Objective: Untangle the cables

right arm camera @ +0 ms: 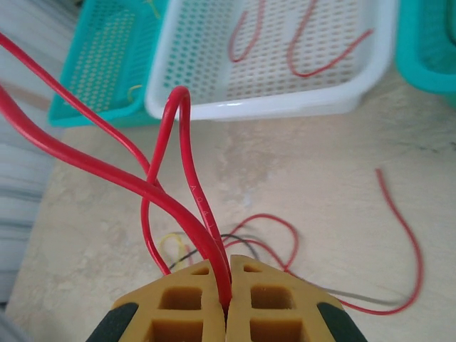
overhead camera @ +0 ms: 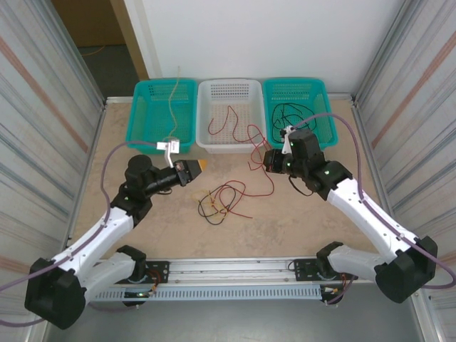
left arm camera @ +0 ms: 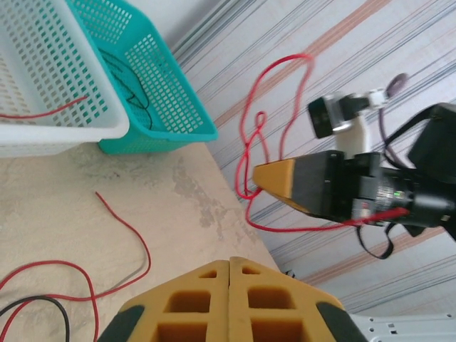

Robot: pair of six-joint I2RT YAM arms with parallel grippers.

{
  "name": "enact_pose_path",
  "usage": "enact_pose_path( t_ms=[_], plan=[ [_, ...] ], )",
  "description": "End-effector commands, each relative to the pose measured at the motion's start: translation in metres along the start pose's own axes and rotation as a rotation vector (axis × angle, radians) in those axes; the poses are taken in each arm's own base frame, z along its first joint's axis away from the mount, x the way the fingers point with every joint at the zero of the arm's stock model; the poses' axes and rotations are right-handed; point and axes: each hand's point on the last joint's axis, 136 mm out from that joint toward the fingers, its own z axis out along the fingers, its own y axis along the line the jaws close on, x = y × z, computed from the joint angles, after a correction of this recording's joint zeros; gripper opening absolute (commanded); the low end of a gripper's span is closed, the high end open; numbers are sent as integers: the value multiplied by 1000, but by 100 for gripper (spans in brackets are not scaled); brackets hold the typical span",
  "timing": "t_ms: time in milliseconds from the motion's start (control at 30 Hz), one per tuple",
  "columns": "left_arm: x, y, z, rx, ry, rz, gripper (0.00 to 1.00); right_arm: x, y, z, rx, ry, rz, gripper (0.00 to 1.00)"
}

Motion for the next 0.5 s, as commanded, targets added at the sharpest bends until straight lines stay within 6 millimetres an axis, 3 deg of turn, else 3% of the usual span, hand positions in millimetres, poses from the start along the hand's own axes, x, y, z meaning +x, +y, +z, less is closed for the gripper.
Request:
enact_pose_path(
  t_ms=[0, 67, 133, 233, 333, 467],
  plan=[
    [-4, -21, 13, 71, 33, 38, 25, 3, 38, -6, -160, 0, -52, 0],
    [2, -29, 25, 90, 69, 66, 40, 8, 54, -5, -217, 16, -64, 0],
    [8, -36, 35, 101, 99, 88, 47, 9, 62, -3, -244, 22, -63, 0],
    [7, -33, 43, 76, 108, 80, 49, -2, 66, 1, -238, -6, -40, 0],
    [3, -6, 40, -73, 85, 37, 47, -24, 71, 8, -210, -28, -47, 0],
    [5, 37, 15, -319, 61, -5, 49, -58, 64, 33, -139, -29, -27, 0]
  ],
)
